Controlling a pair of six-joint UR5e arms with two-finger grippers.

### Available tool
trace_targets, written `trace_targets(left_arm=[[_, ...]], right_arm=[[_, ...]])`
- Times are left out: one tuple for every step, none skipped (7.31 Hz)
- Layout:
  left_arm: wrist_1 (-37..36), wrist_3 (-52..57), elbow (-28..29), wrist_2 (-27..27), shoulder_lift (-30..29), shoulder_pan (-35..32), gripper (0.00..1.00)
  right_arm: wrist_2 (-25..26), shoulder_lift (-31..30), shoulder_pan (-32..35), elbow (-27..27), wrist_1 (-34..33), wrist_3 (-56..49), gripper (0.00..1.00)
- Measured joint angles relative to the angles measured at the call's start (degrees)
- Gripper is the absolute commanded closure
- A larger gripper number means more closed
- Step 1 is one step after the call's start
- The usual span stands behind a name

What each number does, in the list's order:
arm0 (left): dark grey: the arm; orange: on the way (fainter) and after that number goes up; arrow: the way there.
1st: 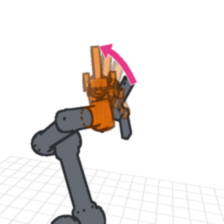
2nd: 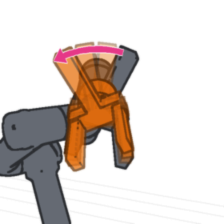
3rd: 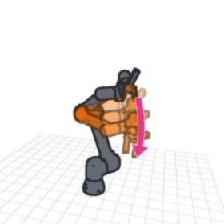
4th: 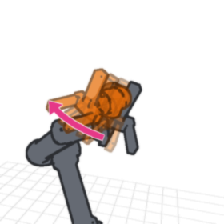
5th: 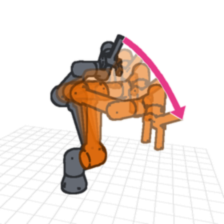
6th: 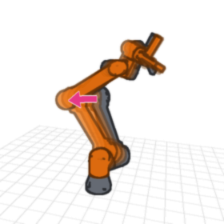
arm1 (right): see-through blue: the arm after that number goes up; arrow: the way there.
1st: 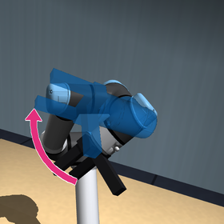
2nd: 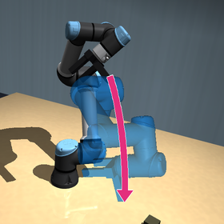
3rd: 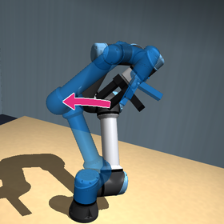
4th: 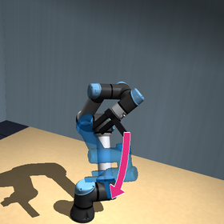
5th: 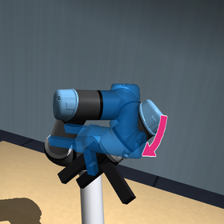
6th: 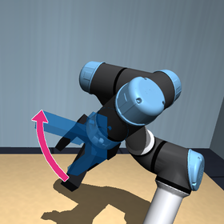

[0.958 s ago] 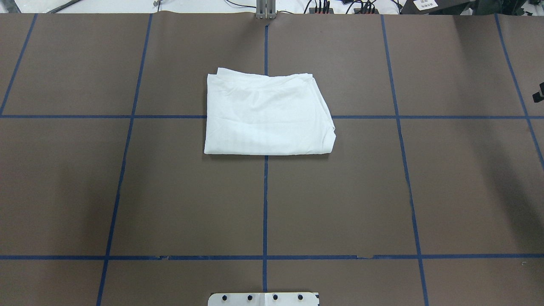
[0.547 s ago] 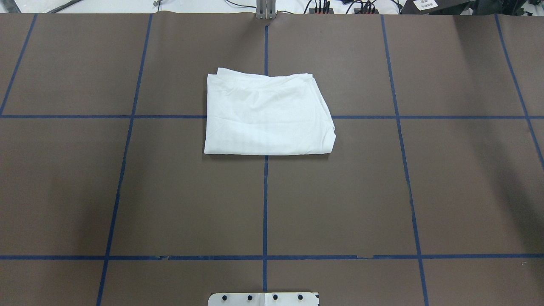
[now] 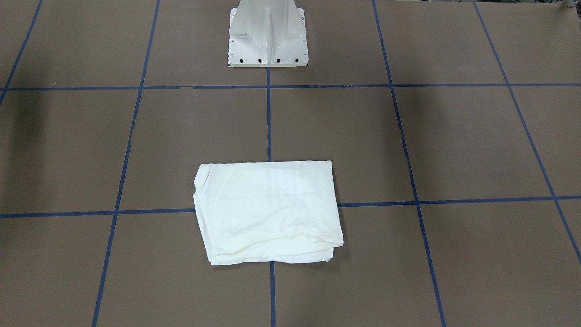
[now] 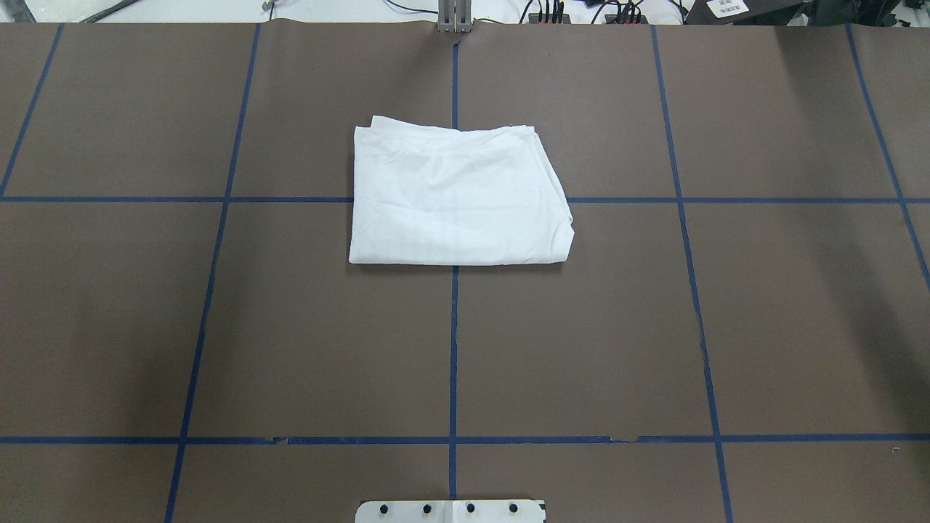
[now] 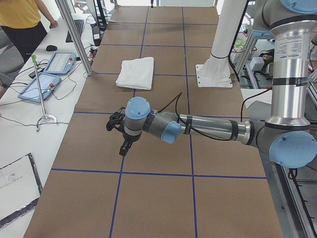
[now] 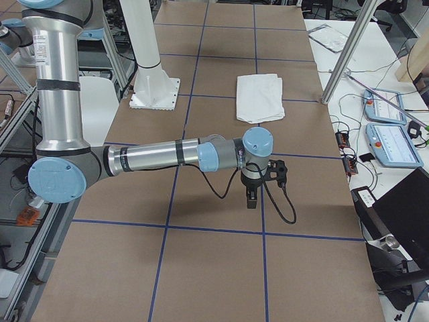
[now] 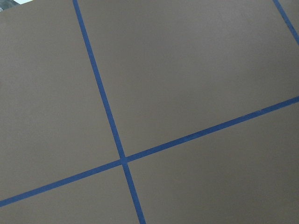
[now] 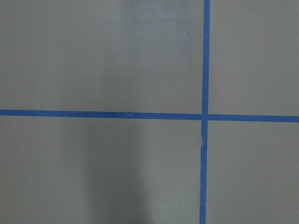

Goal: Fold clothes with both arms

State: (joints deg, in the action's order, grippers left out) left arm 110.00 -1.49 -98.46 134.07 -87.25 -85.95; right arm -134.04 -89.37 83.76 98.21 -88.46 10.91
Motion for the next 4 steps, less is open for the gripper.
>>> trace_targets(left_arm=[[0.0,0.0,0.0,0.0,-0.2,0.0,0.0],[0.0,0.0,0.0,0.0,-0.4,0.0,0.0],[0.0,0.0,0.0,0.0,-0.6,0.0,0.0],[0.0,0.0,0.0,-0.1,-0.8,0.0,0.0]], right_arm=[[-0.1,0.0,0.0,-0.1,0.0,0.1,0.0],[0.0,-0.1,0.0,-0.1,0.2,0.3,0.0],[0.2,-0.1,0.0,-0.1,0.3,0.4,0.0],[0.4,-0.1,0.0,0.0,0.4,0.5,0.0]])
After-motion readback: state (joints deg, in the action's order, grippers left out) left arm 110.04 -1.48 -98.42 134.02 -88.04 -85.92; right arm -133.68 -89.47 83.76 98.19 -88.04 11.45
